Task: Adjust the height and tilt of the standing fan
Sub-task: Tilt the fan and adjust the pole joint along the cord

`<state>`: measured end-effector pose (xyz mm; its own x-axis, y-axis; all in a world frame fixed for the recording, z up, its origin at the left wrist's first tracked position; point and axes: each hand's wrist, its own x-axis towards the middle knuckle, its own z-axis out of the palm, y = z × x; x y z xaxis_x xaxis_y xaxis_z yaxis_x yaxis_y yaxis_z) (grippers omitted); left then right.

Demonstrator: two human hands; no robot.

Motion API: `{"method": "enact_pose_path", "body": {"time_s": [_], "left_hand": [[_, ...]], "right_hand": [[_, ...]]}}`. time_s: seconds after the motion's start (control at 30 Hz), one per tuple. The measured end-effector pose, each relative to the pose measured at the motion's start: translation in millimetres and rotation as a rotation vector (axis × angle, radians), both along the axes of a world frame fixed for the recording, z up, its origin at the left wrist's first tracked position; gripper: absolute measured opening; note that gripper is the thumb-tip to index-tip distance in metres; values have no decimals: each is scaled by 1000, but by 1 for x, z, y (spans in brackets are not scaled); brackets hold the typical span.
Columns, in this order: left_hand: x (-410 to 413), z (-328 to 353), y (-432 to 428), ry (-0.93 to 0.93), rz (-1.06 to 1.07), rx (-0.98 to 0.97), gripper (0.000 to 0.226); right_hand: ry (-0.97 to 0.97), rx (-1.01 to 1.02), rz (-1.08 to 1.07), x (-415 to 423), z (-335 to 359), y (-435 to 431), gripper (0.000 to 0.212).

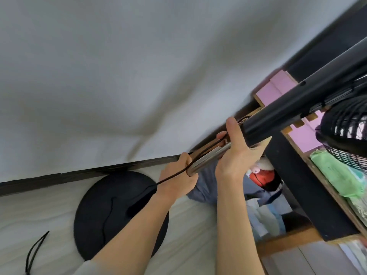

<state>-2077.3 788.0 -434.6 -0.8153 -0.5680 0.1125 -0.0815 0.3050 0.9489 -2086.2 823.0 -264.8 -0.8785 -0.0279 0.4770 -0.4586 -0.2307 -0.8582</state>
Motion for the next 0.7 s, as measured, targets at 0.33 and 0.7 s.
{"method": "enact_pose_path", "body": {"time_s": [0.33,0.7], "left_hand": [[4,-3,5,14,-26,30,19],[4,-6,1,67,-29,77,16]], "right_hand": [[-65,7,-22,-5,3,4,40],[-79,21,12,-9,9,1,44]]}}
